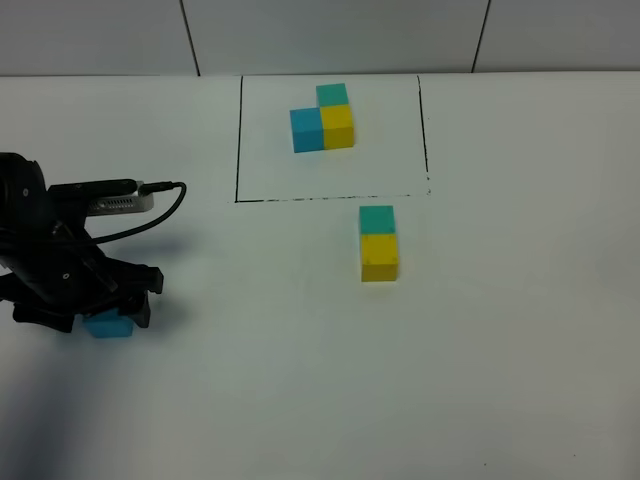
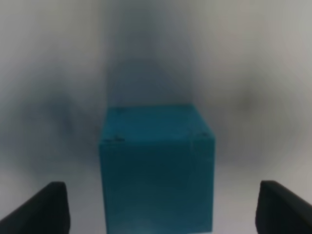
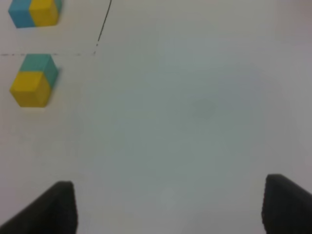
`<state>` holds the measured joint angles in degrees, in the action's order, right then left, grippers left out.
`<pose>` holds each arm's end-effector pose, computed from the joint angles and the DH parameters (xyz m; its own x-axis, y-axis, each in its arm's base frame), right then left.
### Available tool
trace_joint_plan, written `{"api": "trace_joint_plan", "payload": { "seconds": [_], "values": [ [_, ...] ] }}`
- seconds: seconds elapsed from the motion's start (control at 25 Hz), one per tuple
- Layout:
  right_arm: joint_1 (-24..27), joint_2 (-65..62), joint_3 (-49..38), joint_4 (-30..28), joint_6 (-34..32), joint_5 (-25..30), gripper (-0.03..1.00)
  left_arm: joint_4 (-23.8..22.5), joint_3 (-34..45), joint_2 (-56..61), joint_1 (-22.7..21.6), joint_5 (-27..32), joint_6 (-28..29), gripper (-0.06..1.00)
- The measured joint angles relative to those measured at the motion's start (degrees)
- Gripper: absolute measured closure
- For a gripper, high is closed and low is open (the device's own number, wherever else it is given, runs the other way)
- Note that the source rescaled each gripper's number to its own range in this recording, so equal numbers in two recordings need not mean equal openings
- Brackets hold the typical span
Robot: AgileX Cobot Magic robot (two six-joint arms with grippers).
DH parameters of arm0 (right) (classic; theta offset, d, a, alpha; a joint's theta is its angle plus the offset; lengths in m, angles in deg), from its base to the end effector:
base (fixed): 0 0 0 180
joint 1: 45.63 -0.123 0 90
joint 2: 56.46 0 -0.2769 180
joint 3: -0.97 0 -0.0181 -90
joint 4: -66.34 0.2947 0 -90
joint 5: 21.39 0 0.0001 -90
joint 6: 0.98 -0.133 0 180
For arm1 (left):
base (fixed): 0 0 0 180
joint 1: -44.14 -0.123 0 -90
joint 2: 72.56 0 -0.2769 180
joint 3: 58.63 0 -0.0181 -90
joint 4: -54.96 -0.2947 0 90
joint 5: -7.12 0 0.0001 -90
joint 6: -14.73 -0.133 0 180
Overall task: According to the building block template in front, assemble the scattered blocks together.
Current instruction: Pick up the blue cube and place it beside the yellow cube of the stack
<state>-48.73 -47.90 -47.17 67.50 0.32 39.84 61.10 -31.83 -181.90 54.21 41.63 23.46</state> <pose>0.0798 0.0067 0.2788 -0.4667 -0.0382 -0.8836 -0.0758 0.9971 -0.0031 0.3243 -0.0658 0.0534 -0.9870 -0.0665 -0.1461 -0.0525 0.9939 -0.0974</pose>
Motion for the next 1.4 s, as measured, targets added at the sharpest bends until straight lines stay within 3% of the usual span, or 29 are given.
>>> {"api": "trace_joint_plan", "payload": {
  "seconds": [0.2,0.44,0.6,0.72,0.84,0.96,1.08,1.24,1.4],
  "values": [
    [0.0,0.0,0.0,0.0,0.0,0.0,0.39,0.0,0.0,-1.2,0.0,-0.5,0.1,0.33],
    [0.0,0.0,0.0,0.0,0.0,0.0,0.39,0.0,0.0,-1.3,0.0,-0.7,0.1,0.94],
    [0.0,0.0,0.0,0.0,0.0,0.0,0.39,0.0,-1.4,-1.5,0.0,0.3,-0.2,0.94],
    [0.0,0.0,0.0,0.0,-0.1,0.0,0.39,-0.3,-5.4,-1.5,0.6,3.1,-5.5,0.94],
    [0.0,0.0,0.0,0.0,-0.1,0.0,0.39,-1.3,-11.0,-1.5,3.3,7.1,-18.6,0.94],
    [0.0,0.0,0.0,0.0,-0.1,0.0,0.39,-1.4,-15.4,-1.5,6.9,9.4,-38.2,0.94],
    [0.0,0.0,0.0,0.0,-0.1,0.0,0.39,-0.6,-18.9,-1.8,11.0,11.1,-54.3,0.94],
    [0.0,0.0,0.0,0.0,-0.1,0.0,0.39,0.2,-24.3,-4.9,15.7,14.9,-66.7,0.94],
    [0.0,0.0,0.0,0.0,0.0,0.0,0.39,0.3,-30.0,-10.1,18.7,18.5,-71.0,0.94]
  ]
}}
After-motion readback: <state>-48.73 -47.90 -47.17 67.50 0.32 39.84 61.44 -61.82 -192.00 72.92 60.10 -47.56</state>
